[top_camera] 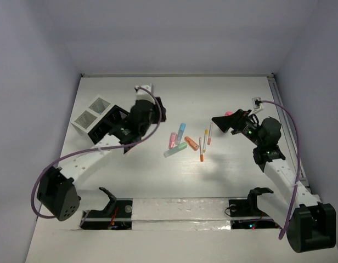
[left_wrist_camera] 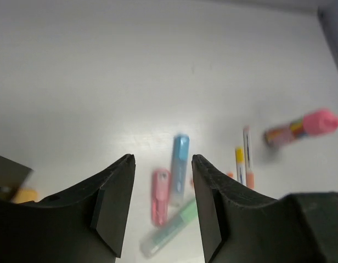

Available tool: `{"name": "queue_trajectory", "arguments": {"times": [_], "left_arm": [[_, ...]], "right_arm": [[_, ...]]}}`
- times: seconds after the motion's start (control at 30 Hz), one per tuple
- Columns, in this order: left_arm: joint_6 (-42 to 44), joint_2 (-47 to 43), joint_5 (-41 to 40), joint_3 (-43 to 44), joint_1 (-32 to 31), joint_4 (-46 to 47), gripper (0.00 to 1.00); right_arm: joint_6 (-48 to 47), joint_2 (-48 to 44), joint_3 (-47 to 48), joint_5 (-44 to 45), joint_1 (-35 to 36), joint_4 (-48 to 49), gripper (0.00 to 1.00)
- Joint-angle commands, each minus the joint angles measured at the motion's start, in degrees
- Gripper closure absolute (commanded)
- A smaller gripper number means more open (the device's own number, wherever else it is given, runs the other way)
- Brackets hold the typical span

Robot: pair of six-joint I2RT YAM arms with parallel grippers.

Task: Sort the stationery into containers
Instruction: Pick up the stationery from the center of the board.

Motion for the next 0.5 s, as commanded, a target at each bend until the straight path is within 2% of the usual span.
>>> {"name": "queue_trajectory", "arguments": {"times": [0.0,0.17,0.47], "left_arm": [[-4.6,4.9,1.1,-6.5,-5.5,4.5,0.57],[-5.1,15.1,0.2,-8.4,-9.2,7.4,0.57],[-3.9,23.2,0.1,-7.4,-12.8,9.7,0.58]], "right_arm": [[-1.7,-0.1,1.9,1.3,0.6,0.7,0.0],[-2.0,1.3,2.1,1.6,1.1,0.8,0.0],[-2.8,2.6,2.3,2.8,1.7,0.5,0.0]]}}
